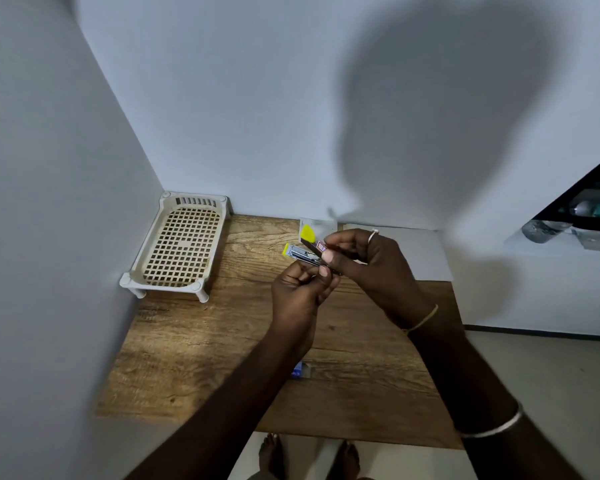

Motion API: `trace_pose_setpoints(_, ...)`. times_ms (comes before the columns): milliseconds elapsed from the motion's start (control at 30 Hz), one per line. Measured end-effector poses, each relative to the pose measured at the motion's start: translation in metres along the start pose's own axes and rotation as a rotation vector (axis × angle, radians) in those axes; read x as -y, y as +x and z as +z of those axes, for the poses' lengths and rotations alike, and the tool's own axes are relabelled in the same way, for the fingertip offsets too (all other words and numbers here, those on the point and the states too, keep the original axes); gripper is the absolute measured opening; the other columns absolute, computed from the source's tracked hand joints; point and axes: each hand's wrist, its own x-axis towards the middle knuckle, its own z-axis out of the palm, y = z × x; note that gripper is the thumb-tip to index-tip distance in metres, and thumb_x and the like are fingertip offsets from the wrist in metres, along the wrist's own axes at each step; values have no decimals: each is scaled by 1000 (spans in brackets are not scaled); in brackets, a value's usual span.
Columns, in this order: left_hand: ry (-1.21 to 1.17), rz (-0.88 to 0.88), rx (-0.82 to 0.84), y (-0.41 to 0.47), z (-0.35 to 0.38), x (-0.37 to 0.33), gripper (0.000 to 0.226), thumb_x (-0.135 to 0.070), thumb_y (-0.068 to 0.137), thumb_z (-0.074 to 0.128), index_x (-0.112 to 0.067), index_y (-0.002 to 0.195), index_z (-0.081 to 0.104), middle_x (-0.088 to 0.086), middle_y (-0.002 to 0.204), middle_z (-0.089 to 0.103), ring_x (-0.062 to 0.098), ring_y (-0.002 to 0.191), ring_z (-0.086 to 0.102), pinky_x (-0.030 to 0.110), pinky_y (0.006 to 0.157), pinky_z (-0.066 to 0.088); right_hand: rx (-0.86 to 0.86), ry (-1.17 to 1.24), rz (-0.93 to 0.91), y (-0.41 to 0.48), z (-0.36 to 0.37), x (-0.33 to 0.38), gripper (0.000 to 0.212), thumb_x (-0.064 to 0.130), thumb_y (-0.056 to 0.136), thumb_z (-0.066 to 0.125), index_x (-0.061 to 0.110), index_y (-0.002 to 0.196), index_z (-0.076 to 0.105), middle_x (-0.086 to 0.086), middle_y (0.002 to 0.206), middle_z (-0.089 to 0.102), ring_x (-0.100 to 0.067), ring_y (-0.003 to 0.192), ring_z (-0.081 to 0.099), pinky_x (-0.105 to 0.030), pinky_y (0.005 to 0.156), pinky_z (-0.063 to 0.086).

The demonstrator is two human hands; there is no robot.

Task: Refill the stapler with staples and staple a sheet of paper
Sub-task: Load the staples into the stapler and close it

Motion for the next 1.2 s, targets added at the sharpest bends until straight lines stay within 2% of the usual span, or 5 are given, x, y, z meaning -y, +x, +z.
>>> trace_pose_setpoints(300, 493, 226, -53, -4, -14, 6, 7, -3, 94, 69, -3, 96, 76, 20, 93, 63, 25, 79, 60, 34, 70, 51, 294, 222, 343, -2, -11, -13, 29, 12, 96, 66, 6, 124, 70, -22, 103, 72, -22, 91, 65, -30, 82, 57)
trace_pose_setpoints(567, 591, 291, 69, -7, -8, 1, 24, -10, 95, 70, -23, 114, 74, 2, 110, 58, 9, 102, 56, 31, 86, 53, 94, 142, 322, 3, -6, -10, 20, 2, 78, 74, 20, 77, 83, -6, 76, 73, -20, 75, 63, -34, 71, 56)
trace_pose_setpoints(733, 596, 284, 169, -4, -12, -9, 19, -4, 95, 69, -9, 113, 74, 11, 114, 63, 14, 108, 64, 37, 89, 54, 97, 56, 199, -1, -12, -11, 18, 0, 84, 74, 15, 88, 83, -10, 82, 77, -15, 78, 65, -39, 78, 54)
trace_pose_setpoints(900, 428, 270, 206, 7, -21, -41, 66, 2, 85, 76, -7, 145, 50, 13, 132, 67, 24, 121, 66, 37, 103, 53, 16, -335, 17, -2, -23, -10, 22, 19, 85, 79, 38, 94, 77, 2, 79, 75, -10, 79, 68, -28, 72, 47)
trace_pose_setpoints(1200, 1405, 683, 456, 32, -30, -59, 66, -37, 80, 85, -17, 139, 62, -1, 126, 68, 13, 114, 64, 32, 93, 54, -69, -836, -148, -6, -37, -27, 36, 35, 83, 79, 25, 117, 76, 0, 100, 76, -20, 94, 66, -40, 86, 50)
